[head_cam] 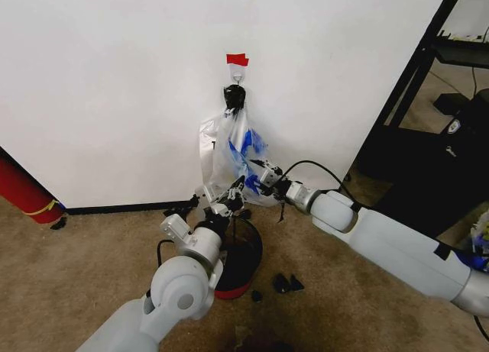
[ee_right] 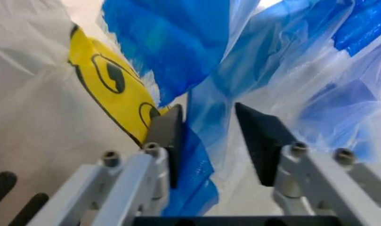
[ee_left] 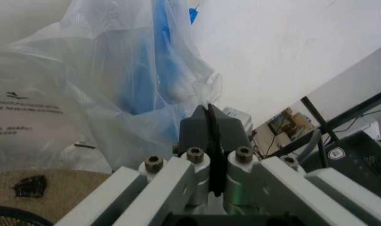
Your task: Pick up the garbage bag from the wall and place it over the trash bin.
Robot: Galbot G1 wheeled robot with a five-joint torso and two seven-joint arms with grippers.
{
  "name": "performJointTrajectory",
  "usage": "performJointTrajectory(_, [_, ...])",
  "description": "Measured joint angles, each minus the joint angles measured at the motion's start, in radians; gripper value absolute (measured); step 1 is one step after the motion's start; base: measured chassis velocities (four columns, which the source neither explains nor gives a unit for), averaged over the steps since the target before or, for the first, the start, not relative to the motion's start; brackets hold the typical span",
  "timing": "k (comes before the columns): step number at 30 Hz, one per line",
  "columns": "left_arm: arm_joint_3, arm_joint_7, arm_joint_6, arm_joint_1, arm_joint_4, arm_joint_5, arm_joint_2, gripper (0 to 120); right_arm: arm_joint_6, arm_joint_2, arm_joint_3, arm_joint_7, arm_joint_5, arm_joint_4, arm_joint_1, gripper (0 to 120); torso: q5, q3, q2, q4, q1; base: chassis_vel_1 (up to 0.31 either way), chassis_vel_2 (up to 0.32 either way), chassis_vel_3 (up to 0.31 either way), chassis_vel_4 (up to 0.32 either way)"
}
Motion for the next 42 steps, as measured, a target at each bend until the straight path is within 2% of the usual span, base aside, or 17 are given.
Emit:
performJointTrajectory(3, [-0.003, 0.000, 0.000, 0.000, 0.001, 0.000, 0.002, 0, -0.025, -0.001, 0.003, 0.006, 0.007, 0.003, -0.002, 16, 0.0001, 0.000, 0.000, -0.0003, 0.000, 0.000, 0.000, 0.000, 0.000])
performJointTrajectory(5, [-0.004, 0.000, 0.000, 0.000, 0.001, 0.000, 0.004, 0, -0.030, 0.001, 0.013, 0.007, 0.010, 0.002, -0.007, 14, 0.0000, 0.000, 0.000, -0.0004, 0.000, 0.000, 0.000, 0.000, 0.000])
performJointTrajectory(7, [-0.006, 0.000, -0.001, 0.002, 0.001, 0.000, 0.004, 0, -0.047, 0.010, 0.045, 0.014, 0.043, 0.002, -0.024, 4, 0.0001, 0.000, 0.000, -0.0002, 0.000, 0.000, 0.000, 0.000, 0.000])
performJointTrajectory(9, [-0.007, 0.000, -0.001, 0.002, 0.003, 0.001, 0.004, 0, -0.058, 0.013, 0.062, 0.025, 0.075, 0.005, -0.036, 0, 0.0000, 0.000, 0.000, -0.0002, 0.000, 0.000, 0.000, 0.000, 0.000])
performJointTrajectory(13, [-0.009, 0.000, -0.002, 0.002, 0.013, 0.003, 0.004, 0, -0.062, 0.013, 0.102, 0.048, 0.146, 0.023, -0.066, 0, 0.0000, 0.000, 0.000, 0.0001, 0.000, 0.000, 0.000, 0.000, 0.000])
performJointTrajectory(18, [-0.021, 0.002, -0.006, 0.006, 0.028, 0.008, 0.003, 0, -0.048, 0.001, 0.206, 0.078, 0.292, 0.081, -0.152, 0, 0.0002, 0.000, 0.000, -0.0004, 0.000, 0.000, 0.000, 0.000, 0.000])
performJointTrajectory(24, [-0.052, -0.001, -0.010, -0.005, 0.058, 0.007, 0.011, 0, -0.005, -0.019, 0.446, 0.094, 0.536, 0.221, -0.314, 0, -0.0002, 0.000, 0.000, -0.0002, 0.000, 0.000, 0.000, 0.000, 0.000])
performJointTrajectory(25, [-0.052, -0.001, -0.010, -0.005, 0.058, 0.007, 0.011, 0, -0.005, -0.019, 0.446, 0.094, 0.536, 0.221, -0.314, 0, -0.0002, 0.000, 0.000, -0.0002, 0.000, 0.000, 0.000, 0.000, 0.000])
performJointTrajectory(29, [-0.066, -0.005, -0.002, -0.011, 0.066, 0.007, 0.022, 0, 0.002, -0.022, 0.584, 0.091, 0.687, 0.326, -0.424, 0, -0.0002, 0.000, 0.000, -0.0004, 0.000, 0.000, 0.000, 0.000, 0.000])
performJointTrajectory(34, [-0.066, 0.000, 0.023, -0.007, 0.061, 0.048, 0.042, 0, 0.018, -0.009, 0.661, 0.081, 0.709, 0.386, -0.534, 0, 0.0000, 0.000, 0.000, -0.0002, 0.000, 0.000, 0.000, 0.000, 0.000])
performJointTrajectory(37, [-0.074, 0.006, 0.041, -0.004, 0.042, 0.072, 0.050, 7, 0.029, -0.001, 0.683, 0.078, 0.686, 0.396, -0.572, 0, 0.0002, 0.000, 0.000, -0.0003, 0.000, 0.000, 0.000, 0.000, 0.000])
performJointTrajectory(42, [-0.105, 0.027, 0.070, -0.005, -0.003, 0.117, 0.103, 30, 0.043, 0.006, 0.689, 0.085, 0.634, 0.392, -0.583, 0, 0.0000, 0.000, 0.000, -0.0001, 0.000, 0.000, 0.000, 0.000, 0.000])
